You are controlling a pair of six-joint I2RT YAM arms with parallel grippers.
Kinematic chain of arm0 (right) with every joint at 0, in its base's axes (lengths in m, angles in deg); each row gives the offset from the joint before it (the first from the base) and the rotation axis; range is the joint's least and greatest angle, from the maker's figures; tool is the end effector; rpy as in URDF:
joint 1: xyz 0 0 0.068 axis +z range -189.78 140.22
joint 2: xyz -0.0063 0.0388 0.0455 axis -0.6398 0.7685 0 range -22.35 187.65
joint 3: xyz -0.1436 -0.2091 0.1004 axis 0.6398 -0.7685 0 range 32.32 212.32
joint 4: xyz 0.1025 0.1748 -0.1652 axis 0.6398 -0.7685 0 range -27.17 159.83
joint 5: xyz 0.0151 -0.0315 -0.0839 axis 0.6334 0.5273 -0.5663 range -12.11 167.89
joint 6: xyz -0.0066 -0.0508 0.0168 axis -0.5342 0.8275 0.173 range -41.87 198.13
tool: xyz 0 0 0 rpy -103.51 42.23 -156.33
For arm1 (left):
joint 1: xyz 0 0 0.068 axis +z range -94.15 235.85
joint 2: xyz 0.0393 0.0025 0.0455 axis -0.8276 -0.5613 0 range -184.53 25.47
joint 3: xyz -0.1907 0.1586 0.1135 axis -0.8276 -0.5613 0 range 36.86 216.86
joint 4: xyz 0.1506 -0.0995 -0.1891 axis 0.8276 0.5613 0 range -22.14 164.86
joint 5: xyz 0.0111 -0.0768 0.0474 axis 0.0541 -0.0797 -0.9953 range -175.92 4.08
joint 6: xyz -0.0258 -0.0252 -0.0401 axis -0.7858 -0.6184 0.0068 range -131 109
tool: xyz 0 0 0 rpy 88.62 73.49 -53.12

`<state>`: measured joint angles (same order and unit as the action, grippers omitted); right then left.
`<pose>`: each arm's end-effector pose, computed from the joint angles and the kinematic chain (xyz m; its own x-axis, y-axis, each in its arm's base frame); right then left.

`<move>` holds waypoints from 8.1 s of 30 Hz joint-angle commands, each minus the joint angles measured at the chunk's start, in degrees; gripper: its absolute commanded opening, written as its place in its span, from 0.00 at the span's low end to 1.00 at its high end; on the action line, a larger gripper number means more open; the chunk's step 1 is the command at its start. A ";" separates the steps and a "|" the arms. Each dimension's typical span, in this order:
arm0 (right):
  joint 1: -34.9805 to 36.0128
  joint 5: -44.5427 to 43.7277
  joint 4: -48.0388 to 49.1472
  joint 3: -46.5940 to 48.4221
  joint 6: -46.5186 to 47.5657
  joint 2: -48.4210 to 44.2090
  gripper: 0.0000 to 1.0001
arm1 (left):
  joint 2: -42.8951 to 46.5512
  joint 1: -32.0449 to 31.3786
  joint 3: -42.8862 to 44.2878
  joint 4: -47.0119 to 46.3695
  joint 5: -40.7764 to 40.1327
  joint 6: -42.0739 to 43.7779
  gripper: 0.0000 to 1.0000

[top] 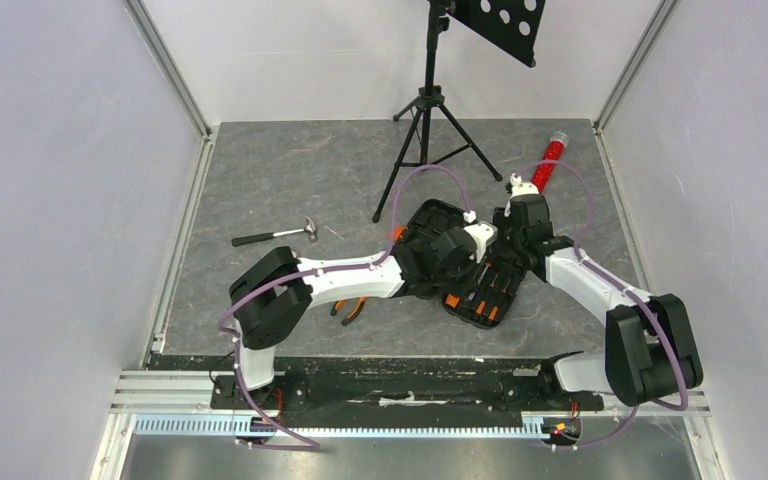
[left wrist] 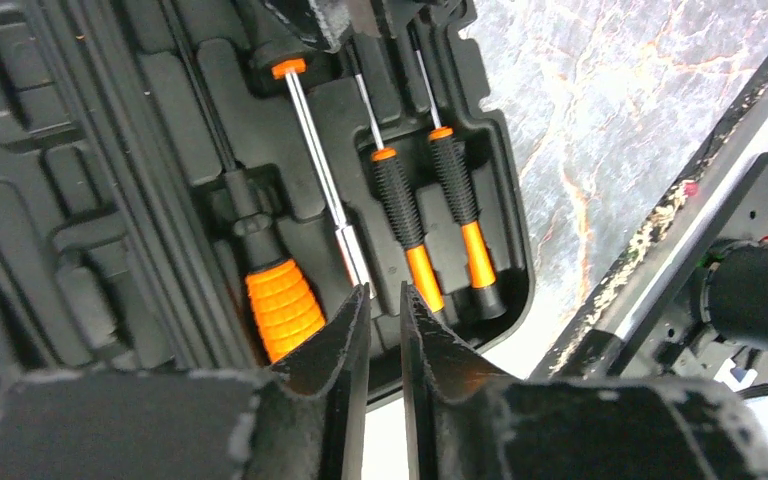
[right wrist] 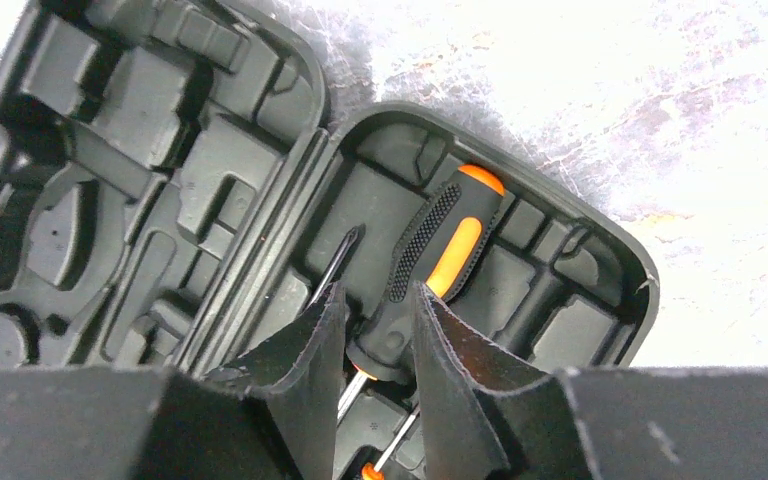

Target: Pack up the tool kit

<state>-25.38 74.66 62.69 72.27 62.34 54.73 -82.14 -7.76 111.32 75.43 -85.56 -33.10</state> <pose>0.2630 0.0653 0.1943 -0.7075 0.0989 -0.6998 -0.0174 0.9874 0.1571 0.1867 -0.3771 0.2098 -0.6065 0.3758 -0.7006 0.7228 0.6277 -0.2890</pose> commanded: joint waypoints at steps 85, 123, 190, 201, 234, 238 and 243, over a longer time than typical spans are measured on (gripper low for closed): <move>-6.63 5.61 -11.23 5.74 3.52 11.66 0.02 | -14.29 -1.08 14.49 16.39 -3.81 -3.99 0.02; 3.60 0.05 -11.58 -7.77 -2.59 15.31 0.00 | -23.07 4.90 2.73 16.46 7.84 -17.58 0.02; 3.79 6.09 -14.62 4.18 0.52 3.89 0.00 | -18.59 5.96 9.04 17.04 7.29 -17.46 0.02; 3.76 1.78 -16.84 -1.39 0.15 7.15 0.00 | -18.38 5.96 8.91 17.04 7.42 -17.40 0.02; -0.80 1.12 -21.88 18.49 -0.50 12.11 0.27 | -16.31 6.05 7.18 14.38 9.31 -18.40 0.02; -0.86 2.26 -19.58 18.74 -3.00 13.90 0.34 | -16.60 6.05 7.57 14.75 9.35 -18.17 0.02; -0.86 2.92 -17.66 19.53 -5.36 15.64 0.35 | -16.58 6.05 7.85 14.92 9.13 -18.13 0.02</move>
<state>-26.39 76.89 42.45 89.42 59.82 69.49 -95.11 -0.90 120.45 81.42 -73.26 -54.52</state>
